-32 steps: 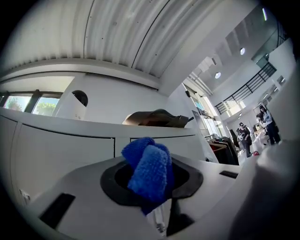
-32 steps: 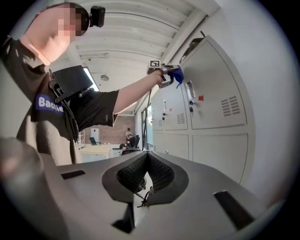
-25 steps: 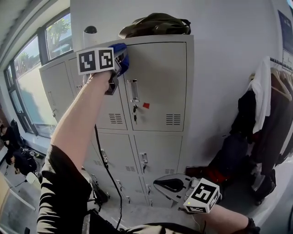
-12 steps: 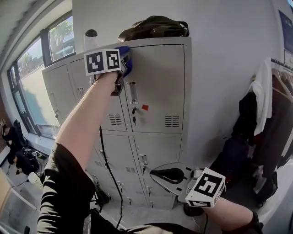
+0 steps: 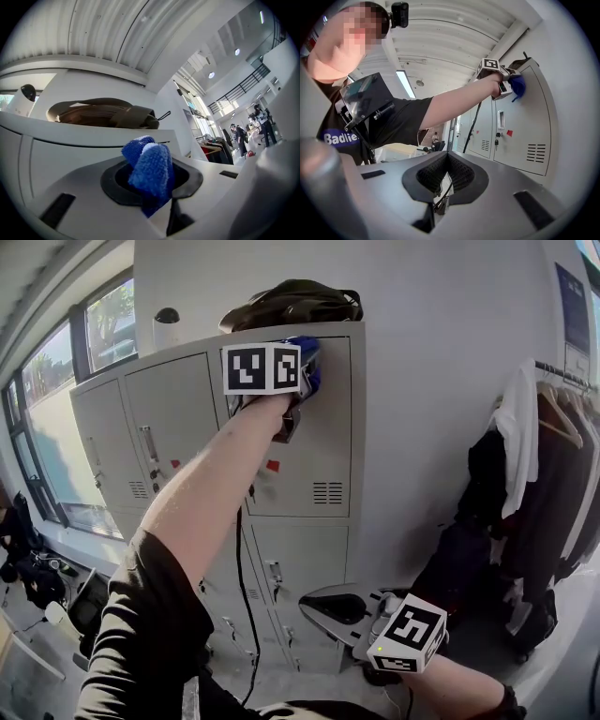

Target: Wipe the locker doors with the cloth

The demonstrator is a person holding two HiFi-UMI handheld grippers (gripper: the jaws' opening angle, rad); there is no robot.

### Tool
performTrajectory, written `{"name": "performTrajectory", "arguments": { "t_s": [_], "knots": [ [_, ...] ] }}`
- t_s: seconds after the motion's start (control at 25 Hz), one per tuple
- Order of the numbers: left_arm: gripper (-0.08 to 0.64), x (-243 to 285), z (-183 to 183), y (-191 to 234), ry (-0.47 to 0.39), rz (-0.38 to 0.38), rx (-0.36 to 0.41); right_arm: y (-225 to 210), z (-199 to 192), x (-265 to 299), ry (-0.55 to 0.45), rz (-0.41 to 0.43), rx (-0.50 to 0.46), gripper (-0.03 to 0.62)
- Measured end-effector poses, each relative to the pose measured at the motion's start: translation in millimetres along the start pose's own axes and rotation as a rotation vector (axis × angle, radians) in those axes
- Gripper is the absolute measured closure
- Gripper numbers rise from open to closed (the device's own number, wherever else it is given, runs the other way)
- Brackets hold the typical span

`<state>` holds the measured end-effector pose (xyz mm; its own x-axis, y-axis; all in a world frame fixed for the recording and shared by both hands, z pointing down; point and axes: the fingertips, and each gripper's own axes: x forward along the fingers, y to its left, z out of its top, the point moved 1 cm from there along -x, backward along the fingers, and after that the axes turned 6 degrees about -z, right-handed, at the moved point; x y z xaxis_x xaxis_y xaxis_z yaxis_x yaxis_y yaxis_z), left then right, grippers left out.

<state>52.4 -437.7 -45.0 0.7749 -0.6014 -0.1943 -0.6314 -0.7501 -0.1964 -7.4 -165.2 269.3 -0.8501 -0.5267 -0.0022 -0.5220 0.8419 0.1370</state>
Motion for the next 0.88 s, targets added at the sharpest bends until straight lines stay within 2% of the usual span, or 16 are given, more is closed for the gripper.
{"name": "performTrajectory", "arguments": {
  "t_s": [0.24,0.48,0.64,0.88],
  "knots": [
    [0.436,35.6,1.8,-46.3,-0.018,-0.089,0.007,-5.9,-9.5,-16.2,-0.002,-0.043,0.035,0.588],
    [0.436,32.3,0.1,-48.5,-0.022,-0.097,0.004,-4.9,-12.5,-20.5,0.001,-0.049,0.056,0.588],
    [0.437,-12.4,-8.4,-9.5,-0.006,-0.035,0.023,5.8,-15.1,-11.9,0.002,-0.013,0.073,0.588],
    [0.437,-97.0,-22.0,75.0,0.008,0.153,0.041,18.7,-22.7,3.7,0.003,0.053,0.097,0.588]
  ]
}}
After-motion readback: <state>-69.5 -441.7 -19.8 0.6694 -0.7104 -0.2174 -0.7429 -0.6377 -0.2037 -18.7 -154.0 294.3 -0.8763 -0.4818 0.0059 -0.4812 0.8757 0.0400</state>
